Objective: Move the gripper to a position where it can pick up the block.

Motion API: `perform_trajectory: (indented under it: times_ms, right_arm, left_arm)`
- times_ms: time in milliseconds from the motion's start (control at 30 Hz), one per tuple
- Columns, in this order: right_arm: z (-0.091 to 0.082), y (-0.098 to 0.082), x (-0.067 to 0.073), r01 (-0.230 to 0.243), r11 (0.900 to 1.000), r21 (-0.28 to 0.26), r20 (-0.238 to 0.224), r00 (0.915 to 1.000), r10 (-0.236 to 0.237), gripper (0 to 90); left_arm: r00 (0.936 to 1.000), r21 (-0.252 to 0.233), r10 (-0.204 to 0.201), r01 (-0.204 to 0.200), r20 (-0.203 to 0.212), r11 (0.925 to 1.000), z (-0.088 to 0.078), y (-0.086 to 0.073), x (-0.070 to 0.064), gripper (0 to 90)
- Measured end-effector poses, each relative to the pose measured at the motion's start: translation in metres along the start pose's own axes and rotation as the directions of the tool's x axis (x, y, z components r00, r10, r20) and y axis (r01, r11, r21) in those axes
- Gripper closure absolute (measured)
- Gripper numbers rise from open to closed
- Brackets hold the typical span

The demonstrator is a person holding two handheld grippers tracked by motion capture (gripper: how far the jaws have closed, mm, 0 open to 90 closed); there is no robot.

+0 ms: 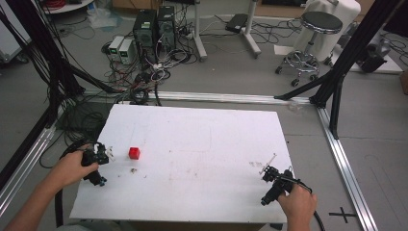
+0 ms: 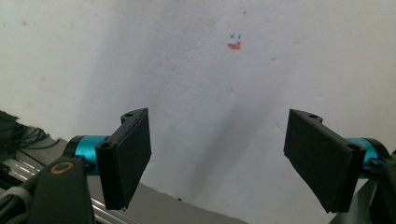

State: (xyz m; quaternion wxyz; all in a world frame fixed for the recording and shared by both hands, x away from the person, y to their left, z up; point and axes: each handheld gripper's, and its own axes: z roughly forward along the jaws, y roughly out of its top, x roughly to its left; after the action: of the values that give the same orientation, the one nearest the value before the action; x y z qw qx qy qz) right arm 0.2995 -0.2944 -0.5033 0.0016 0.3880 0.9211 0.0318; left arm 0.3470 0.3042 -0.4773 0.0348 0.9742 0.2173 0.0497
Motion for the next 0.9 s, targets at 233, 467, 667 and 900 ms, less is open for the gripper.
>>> perform_trajectory:
  times_ms: [233,467,667,900]
  right_arm:
    - [0.001,0.000,0.000,-0.001,1.000,-0.002,0.000,1.0000,0.001,1.6]
    - [0.001,-0.001,0.000,-0.007,1.000,0.002,-0.006,1.0000,0.007,1.6]
    - [0.002,0.000,0.000,0.001,1.000,0.004,-0.007,1.0000,-0.001,1.6]
    - [0.005,-0.001,-0.001,-0.002,1.000,0.009,-0.011,0.9999,0.002,1.6]
  left_arm:
    - [0.9981,0.010,0.061,-0.061,0.009,0.9981,0.001,0.015,0.010,23.4]
    - [0.9919,0.000,0.125,-0.125,0.022,0.9922,0.000,0.031,0.023,23.4]
    - [0.9879,-0.010,0.153,-0.153,0.026,0.9882,0.000,0.042,0.035,23.4]
    - [0.9811,0.006,0.189,-0.190,0.041,0.9819,0.001,0.054,0.049,23.3]
